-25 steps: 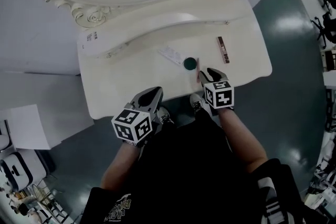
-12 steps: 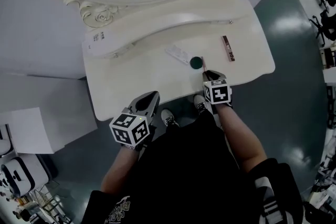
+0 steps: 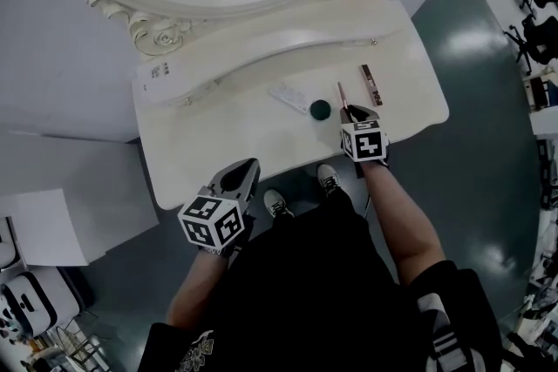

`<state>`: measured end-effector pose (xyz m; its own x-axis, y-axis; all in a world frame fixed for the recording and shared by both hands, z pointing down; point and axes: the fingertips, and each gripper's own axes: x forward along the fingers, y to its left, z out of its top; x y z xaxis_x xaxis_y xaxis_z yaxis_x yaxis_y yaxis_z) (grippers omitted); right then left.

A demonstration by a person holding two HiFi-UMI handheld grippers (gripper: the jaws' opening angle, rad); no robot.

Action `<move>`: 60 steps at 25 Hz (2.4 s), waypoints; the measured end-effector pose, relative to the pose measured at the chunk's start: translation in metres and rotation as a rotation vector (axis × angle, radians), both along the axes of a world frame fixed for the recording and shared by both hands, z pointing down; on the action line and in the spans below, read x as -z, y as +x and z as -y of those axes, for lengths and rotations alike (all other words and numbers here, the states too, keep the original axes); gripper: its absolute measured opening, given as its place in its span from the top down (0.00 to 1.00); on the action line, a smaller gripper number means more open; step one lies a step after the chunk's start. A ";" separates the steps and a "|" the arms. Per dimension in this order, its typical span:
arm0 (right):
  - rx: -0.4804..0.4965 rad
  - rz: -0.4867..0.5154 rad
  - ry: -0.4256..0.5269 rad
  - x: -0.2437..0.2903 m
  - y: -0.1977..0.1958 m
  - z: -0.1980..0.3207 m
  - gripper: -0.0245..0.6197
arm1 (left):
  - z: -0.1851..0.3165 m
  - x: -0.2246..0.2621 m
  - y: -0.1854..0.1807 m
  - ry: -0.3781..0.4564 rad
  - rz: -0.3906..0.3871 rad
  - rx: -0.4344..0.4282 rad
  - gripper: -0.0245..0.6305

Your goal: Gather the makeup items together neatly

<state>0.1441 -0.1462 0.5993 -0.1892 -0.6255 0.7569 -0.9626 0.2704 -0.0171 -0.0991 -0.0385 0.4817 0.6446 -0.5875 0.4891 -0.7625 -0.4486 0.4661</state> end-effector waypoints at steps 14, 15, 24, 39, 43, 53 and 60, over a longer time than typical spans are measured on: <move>0.009 -0.001 -0.080 -0.025 0.015 0.036 0.85 | 0.008 -0.007 0.008 -0.033 0.010 0.058 0.95; 0.000 0.005 -0.083 -0.025 0.016 0.035 0.85 | 0.008 -0.008 0.010 -0.034 0.009 0.057 0.95; 0.019 0.054 -0.057 -0.013 0.008 0.034 0.74 | 0.009 -0.003 0.015 -0.021 -0.003 0.048 0.95; 0.531 -0.071 -0.004 0.007 -0.109 0.025 0.57 | -0.008 0.001 -0.014 -0.011 -0.012 0.091 0.95; 0.607 -0.133 -0.045 -0.002 -0.116 0.029 0.55 | -0.015 -0.003 -0.030 -0.017 -0.006 0.127 0.95; 0.468 -0.062 -0.149 -0.029 -0.083 0.001 0.69 | -0.020 -0.008 -0.037 -0.021 -0.019 0.132 0.95; 0.442 -0.075 -0.054 -0.008 -0.099 -0.003 0.86 | -0.018 -0.005 -0.028 -0.015 -0.026 0.108 0.95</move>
